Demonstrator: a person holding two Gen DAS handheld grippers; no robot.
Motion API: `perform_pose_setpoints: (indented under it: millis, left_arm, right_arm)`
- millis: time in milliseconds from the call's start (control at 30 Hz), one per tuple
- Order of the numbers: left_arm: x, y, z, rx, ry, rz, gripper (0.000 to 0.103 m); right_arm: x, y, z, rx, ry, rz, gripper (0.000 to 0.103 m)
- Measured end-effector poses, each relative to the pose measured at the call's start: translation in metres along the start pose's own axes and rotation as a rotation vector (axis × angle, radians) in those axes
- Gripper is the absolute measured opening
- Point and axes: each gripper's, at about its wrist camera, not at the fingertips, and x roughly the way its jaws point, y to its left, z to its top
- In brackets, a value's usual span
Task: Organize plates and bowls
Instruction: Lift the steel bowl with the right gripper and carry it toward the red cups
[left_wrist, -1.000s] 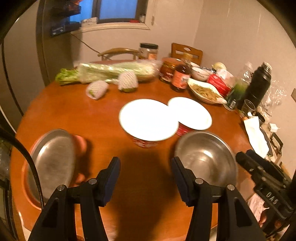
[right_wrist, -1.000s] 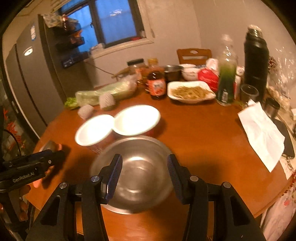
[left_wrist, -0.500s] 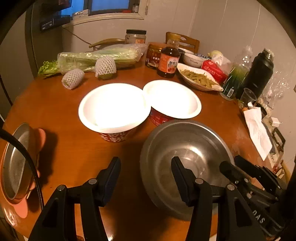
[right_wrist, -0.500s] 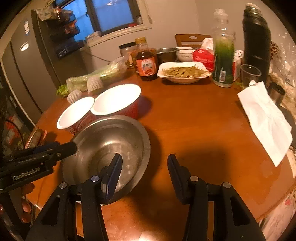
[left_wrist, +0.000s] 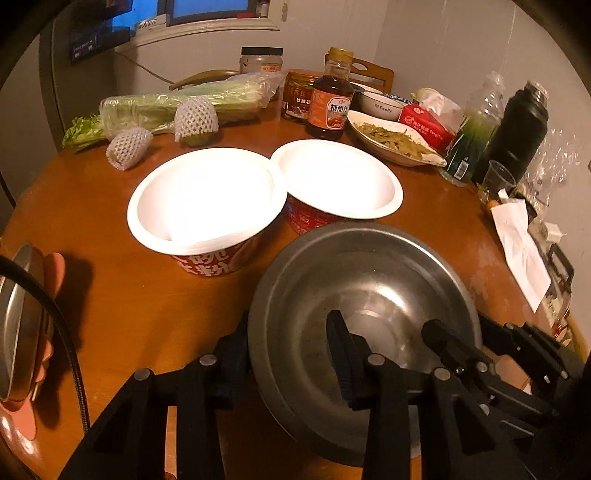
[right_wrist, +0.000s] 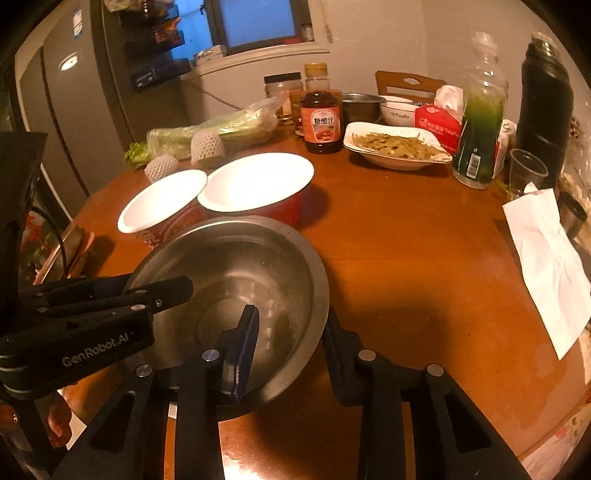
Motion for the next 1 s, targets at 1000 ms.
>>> perform_pose_setpoints:
  millis: [1000]
  left_arm:
    - [-0.034,0.035,-0.036,0.018,-0.03,0.121,0.04]
  right_arm:
    - [-0.002,0.053,-0.013,-0.066,0.048,0.078,0.037]
